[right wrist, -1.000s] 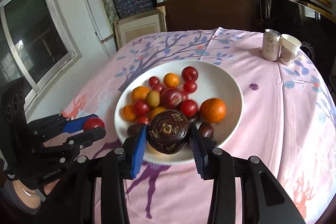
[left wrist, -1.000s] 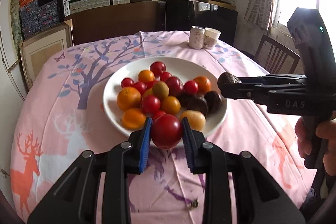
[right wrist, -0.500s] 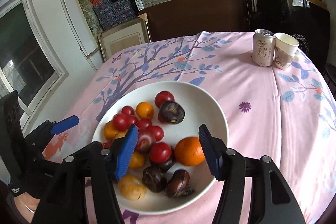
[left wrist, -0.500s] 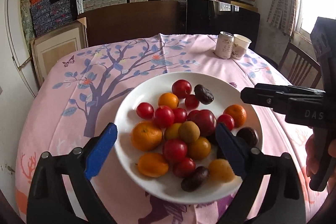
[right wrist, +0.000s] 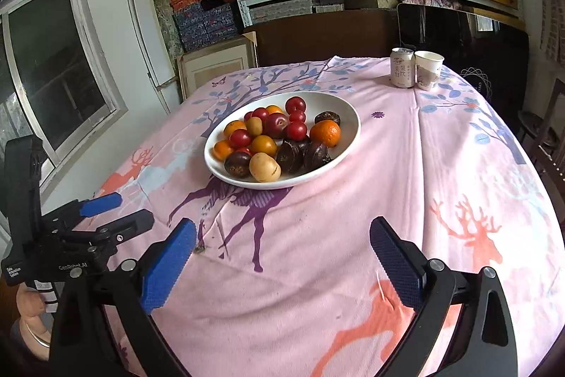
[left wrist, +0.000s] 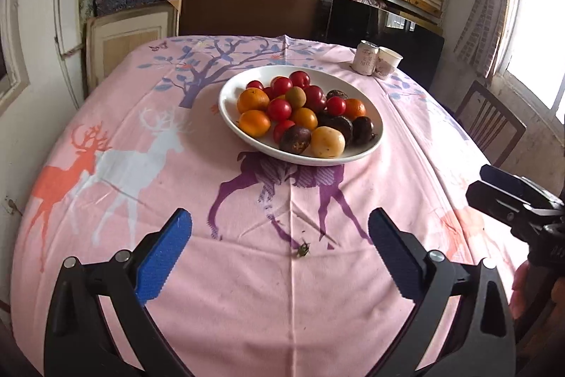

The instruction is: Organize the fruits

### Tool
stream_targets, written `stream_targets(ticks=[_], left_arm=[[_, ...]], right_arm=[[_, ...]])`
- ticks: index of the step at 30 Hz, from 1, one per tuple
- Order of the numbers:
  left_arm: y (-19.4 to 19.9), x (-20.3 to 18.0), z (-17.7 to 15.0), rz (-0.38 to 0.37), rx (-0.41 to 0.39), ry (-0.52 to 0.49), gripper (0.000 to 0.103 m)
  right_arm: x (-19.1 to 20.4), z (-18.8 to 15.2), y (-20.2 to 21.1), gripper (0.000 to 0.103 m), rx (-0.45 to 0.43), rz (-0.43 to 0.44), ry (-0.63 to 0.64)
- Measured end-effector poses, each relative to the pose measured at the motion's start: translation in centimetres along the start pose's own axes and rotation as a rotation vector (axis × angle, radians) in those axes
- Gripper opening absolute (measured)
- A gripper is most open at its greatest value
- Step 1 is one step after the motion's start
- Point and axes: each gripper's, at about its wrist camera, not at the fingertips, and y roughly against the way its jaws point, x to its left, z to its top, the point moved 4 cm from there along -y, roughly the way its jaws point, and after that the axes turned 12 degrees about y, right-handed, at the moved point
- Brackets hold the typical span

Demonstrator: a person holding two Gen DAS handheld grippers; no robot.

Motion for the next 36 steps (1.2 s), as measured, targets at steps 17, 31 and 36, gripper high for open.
stream_targets(ticks=[17, 31, 36], left_arm=[[13.0, 0.4, -4.3, 0.165, -0.181, -0.044, 0.098], [13.1, 0.4, -3.9, 0.192, -0.207, -0.038, 0.098], [13.3, 0.7, -3.5, 0.190, -0.231, -0.021, 0.098]], right_arm=[[-0.2, -3.7, 12.5, 0.099, -0.115, -0.139, 0.032], [-0.6, -4.7, 12.9, 0.099, -0.113, -0.151, 0.018], [-0.7, -4.9, 12.8, 0.099, -0.110, -0.151, 0.008]])
